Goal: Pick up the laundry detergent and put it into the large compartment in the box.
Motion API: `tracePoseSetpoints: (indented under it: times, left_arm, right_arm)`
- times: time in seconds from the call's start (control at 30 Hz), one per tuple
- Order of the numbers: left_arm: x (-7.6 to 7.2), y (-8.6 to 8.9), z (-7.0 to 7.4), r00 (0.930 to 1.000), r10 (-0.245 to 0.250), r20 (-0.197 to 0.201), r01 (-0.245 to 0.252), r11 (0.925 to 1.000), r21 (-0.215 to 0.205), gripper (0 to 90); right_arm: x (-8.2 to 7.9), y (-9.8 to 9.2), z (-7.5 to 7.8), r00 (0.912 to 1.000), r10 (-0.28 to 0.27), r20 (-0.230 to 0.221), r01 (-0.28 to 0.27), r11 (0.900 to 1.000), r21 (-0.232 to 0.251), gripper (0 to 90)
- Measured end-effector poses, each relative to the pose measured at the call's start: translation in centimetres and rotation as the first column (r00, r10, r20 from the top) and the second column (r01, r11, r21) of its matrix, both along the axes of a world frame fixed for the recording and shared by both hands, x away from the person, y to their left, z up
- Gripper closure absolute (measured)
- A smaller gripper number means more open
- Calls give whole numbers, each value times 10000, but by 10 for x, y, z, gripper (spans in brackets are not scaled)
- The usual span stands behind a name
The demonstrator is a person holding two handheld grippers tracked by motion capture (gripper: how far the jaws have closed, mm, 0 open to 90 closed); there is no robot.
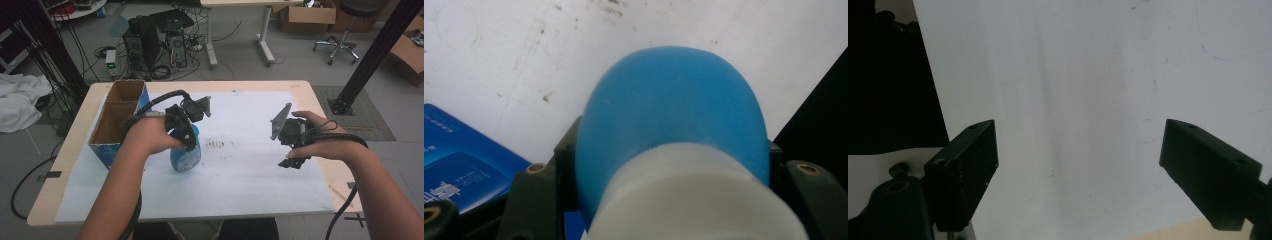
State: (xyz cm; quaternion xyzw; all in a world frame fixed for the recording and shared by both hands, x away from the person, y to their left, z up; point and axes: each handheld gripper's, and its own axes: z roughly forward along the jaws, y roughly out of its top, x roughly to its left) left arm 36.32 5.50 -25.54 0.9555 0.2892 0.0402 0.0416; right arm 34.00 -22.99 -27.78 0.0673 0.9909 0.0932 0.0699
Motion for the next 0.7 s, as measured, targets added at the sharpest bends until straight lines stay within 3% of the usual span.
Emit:
tracePoseSetpoints:
  times: [0.13,0.47,0.7]
  left_arm:
    - [0,3,8,9997,231,-35,-231,9997,-37,396]
    - [0,9,29,9983,575,60,-577,9978,326,396]
    - [3,16,42,9947,1024,-135,-1021,9946,187,395]
  right_arm:
    - [0,0,1,10000,4,25,-4,10000,20,159]
    - [-1,3,1,10000,70,47,-70,10000,19,159]
    - [0,5,3,9999,129,63,-129,9999,53,159]
